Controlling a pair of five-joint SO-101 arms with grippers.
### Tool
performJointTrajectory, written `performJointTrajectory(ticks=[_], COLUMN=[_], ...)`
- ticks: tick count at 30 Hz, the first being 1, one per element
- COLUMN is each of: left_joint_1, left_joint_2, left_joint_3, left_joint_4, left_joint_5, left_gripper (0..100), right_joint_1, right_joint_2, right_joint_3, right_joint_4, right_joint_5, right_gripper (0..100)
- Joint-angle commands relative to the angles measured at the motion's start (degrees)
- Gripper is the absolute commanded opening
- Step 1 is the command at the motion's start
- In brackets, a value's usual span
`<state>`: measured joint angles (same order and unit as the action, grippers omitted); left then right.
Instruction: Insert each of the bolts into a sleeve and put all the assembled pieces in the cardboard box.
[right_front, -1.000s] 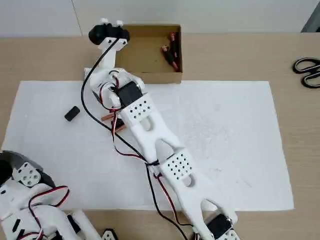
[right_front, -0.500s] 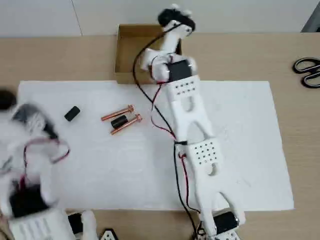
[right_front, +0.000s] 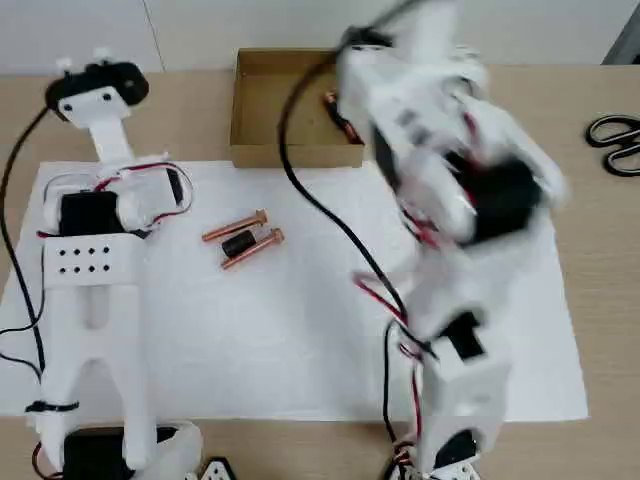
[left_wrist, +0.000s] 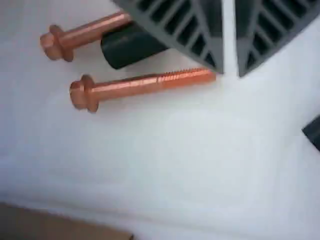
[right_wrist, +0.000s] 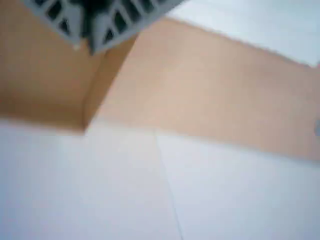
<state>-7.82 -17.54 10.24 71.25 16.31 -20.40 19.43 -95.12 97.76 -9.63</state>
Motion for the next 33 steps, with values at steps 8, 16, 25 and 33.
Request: performJointTrajectory(ticks=[8, 16, 25, 33], left_joint_1=[1.32, 0.44, -8.00, -9.14], left_joint_2=[0.70, 7.03, 19.96, 21.36], left_joint_3=[-3.82, -4.97, -24.13, -29.85], left_joint_4=[9.32, 9.76, 29.36, 29.10], left_joint_5=[-7.12, -13.45, -26.90, -28.75], left_gripper=[1, 1, 1, 1], right_joint_1=[0.84, 22.02, 29.23, 16.84], right_joint_2=[-29.85, -50.77, -59.82, -65.71], right_joint_3=[0.62, 25.85, 73.05, 115.16], right_joint_4=[0.75, 1.01, -1.27, -22.20], right_joint_5=[7.30, 15.30, 17.23, 17.32], right_gripper=[0.4, 0.4, 0.4, 0.4])
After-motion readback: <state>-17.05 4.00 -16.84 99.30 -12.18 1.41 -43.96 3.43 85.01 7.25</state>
